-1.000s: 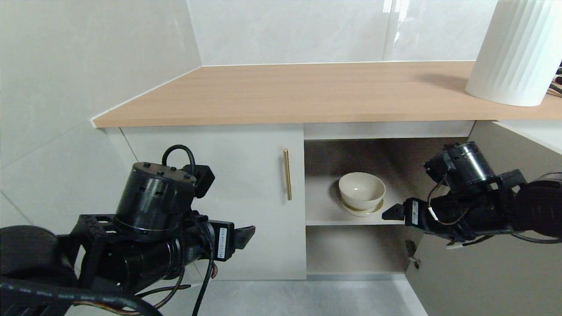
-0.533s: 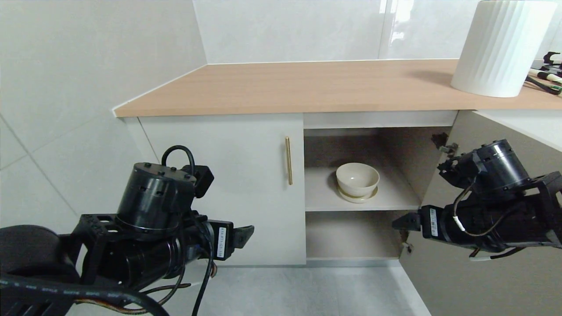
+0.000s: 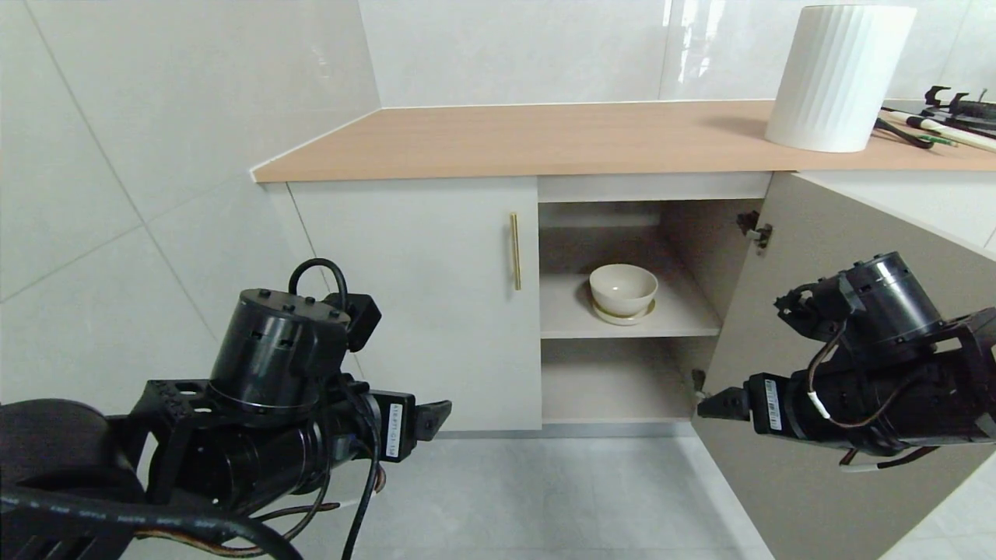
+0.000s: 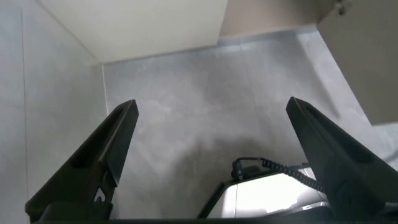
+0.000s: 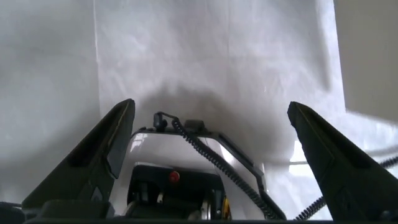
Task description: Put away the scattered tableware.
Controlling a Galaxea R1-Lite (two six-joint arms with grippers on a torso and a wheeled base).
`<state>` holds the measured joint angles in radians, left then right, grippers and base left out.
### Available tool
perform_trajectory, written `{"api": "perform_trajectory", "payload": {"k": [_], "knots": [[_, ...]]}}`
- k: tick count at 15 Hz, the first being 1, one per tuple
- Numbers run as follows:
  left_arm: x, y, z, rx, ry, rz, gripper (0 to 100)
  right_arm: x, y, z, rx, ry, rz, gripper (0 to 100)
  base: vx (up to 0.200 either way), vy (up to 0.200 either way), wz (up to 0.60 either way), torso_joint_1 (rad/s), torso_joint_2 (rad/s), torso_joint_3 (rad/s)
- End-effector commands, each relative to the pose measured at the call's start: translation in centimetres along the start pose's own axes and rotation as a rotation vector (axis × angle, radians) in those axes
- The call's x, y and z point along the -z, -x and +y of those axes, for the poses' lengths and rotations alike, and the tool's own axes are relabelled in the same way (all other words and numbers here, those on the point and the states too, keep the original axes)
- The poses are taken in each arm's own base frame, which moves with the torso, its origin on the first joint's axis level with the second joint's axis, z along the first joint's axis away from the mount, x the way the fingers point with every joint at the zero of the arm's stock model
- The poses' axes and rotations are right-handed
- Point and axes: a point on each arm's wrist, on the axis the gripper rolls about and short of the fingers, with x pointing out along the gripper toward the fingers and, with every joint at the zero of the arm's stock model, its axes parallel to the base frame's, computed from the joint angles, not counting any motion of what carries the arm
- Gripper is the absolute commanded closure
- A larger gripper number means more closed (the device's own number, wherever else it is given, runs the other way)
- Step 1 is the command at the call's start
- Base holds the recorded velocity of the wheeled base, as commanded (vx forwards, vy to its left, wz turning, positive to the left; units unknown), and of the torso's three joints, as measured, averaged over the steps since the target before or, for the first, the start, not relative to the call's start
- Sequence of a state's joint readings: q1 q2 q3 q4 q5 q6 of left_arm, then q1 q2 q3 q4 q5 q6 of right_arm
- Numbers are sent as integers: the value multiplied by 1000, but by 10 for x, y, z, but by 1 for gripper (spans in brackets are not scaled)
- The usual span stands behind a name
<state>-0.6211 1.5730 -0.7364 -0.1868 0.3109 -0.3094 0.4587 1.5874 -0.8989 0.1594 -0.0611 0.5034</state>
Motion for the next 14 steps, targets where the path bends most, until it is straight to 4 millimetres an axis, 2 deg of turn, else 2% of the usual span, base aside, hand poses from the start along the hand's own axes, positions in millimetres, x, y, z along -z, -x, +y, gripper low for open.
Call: {"api": "perform_trajectory", "payload": {"k": [1,3,6,12,14], "knots": [[0,0,0,-1,0,0,0,1,-1,0,1,2,3,0,-200,0,0,7,7,-2],[0,-1,0,-1,0,2,0,2,1,0,11,9,24,0,-200,0,0,0,2,5],[1,-1,0,-2,-1,5,0,4,3,0,9,23,25,0,0,0,0,0,0,0],[1,-2,0,-2,-3,6,0,14,25,-9,45,43,65,0,0,0,0,0,0,0],[2,-2,0,-5,-7,8,0,15,29,-11,54,49,71,0,0,-200,0,-2,2,5]]}}
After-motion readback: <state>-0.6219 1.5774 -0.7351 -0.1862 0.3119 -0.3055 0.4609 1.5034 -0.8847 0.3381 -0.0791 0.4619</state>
